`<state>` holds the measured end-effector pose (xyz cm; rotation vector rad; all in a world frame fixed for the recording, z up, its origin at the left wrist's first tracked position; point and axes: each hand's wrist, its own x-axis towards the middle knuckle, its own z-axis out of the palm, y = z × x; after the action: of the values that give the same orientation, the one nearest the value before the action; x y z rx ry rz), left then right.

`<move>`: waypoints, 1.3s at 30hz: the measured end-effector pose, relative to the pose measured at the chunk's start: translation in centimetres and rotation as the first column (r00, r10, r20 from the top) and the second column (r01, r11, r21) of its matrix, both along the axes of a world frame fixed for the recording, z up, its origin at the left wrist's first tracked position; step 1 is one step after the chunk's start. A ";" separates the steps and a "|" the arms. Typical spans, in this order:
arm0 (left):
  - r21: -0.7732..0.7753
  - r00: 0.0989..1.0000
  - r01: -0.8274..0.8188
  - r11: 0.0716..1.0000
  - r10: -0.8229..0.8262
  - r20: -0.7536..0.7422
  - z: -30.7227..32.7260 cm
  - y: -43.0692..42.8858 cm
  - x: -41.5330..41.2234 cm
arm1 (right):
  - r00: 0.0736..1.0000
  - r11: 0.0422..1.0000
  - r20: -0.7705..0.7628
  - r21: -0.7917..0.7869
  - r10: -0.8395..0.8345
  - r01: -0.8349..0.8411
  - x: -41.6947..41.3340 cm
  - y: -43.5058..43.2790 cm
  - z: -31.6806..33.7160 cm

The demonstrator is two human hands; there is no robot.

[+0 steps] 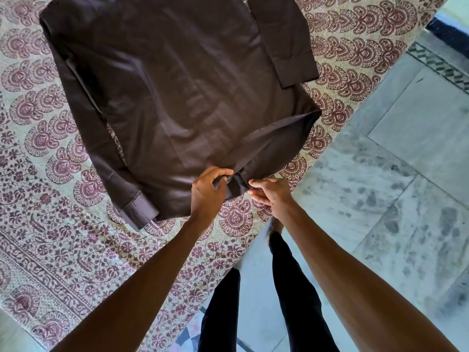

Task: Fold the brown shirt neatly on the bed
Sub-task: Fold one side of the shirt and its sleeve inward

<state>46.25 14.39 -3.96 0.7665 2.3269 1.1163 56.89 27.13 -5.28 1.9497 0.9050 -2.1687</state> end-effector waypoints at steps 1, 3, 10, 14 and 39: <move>-0.001 1.000 0.016 1.000 -0.016 -0.004 0.0 0.0 0.0 | 1.000 1.000 0.021 0.007 0.021 -0.022 -0.1 0.2 -0.1; -0.036 0.998 0.058 0.998 -0.059 -0.020 -0.2 0.0 0.0 | 0.997 0.997 0.039 0.024 0.072 -0.073 -0.3 0.3 -0.2; -0.526 0.737 0.586 0.617 -0.675 0.030 -1.0 0.3 -0.3 | 0.913 0.923 0.211 0.091 0.350 -0.375 -0.2 1.7 -1.0; -0.478 0.535 0.764 0.434 -0.840 0.092 -0.9 1.6 -0.6 | 0.821 0.844 0.478 0.257 0.313 -0.471 1.4 6.3 -0.5; -0.397 0.985 0.029 0.917 -0.093 -0.143 -2.6 8.9 0.8 | 0.652 0.031 0.697 0.676 0.298 -0.737 0.2 17.8 0.6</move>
<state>47.01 23.34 -6.52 0.7881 2.5260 0.5421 57.09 44.89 -4.67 1.5646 2.7190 -0.5821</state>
